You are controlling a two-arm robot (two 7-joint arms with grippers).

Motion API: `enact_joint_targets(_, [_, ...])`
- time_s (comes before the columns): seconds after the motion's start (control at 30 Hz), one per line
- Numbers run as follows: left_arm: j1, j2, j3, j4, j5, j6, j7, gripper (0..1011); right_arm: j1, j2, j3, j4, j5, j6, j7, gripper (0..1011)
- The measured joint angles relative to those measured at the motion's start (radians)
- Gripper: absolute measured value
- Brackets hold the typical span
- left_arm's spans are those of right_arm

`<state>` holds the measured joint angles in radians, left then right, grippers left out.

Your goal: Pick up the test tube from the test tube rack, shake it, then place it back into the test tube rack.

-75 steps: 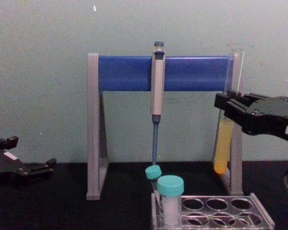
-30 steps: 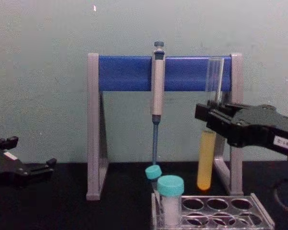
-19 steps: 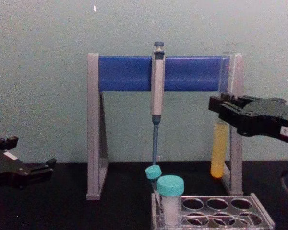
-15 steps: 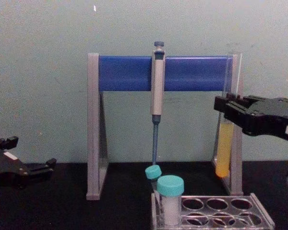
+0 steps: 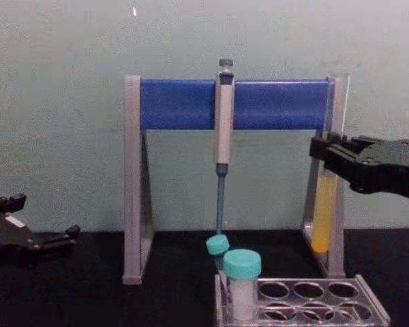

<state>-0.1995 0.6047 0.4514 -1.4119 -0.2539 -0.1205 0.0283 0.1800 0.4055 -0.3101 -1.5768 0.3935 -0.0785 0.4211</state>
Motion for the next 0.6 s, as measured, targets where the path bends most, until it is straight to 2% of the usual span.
enact_joint_targets(0.6, [0.0, 0.0, 0.0, 0.0, 0.0, 0.0, 0.0, 1010, -0.001, 0.004, -0.001, -0.008, 0.014, 0.019, 0.012, 229])
